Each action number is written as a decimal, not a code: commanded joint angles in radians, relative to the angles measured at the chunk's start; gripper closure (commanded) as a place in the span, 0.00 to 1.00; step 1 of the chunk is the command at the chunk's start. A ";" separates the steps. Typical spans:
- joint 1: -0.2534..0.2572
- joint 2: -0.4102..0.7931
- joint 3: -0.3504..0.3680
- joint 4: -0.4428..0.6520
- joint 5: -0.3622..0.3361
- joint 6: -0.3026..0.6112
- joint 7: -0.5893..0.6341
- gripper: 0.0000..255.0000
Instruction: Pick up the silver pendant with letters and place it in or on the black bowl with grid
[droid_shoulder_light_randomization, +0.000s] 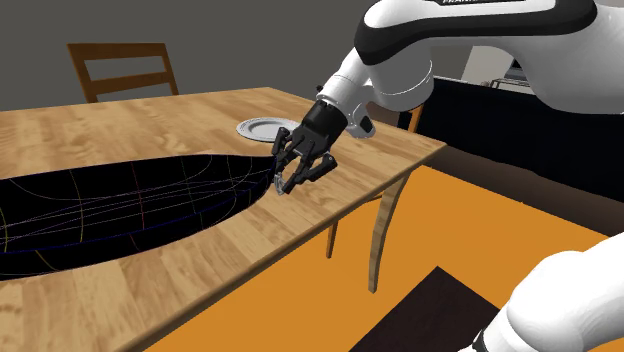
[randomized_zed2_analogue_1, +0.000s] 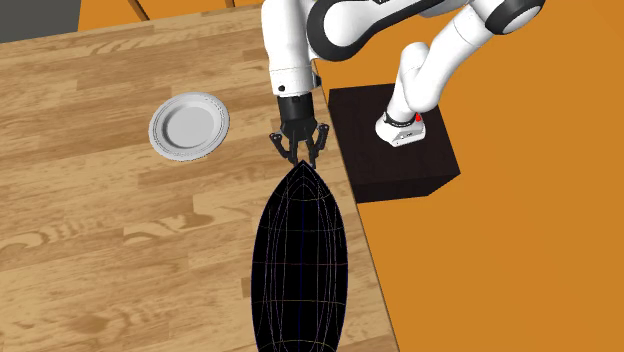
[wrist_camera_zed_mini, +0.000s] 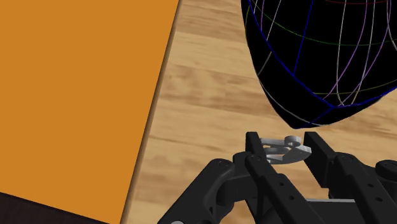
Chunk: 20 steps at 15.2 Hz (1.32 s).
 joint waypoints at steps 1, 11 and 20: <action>0.000 0.000 0.000 0.000 0.000 0.000 0.000 1.00; -0.003 -0.002 -0.007 0.046 -0.013 -0.035 0.034 1.00; -0.011 0.009 -0.022 0.162 -0.038 -0.111 0.112 1.00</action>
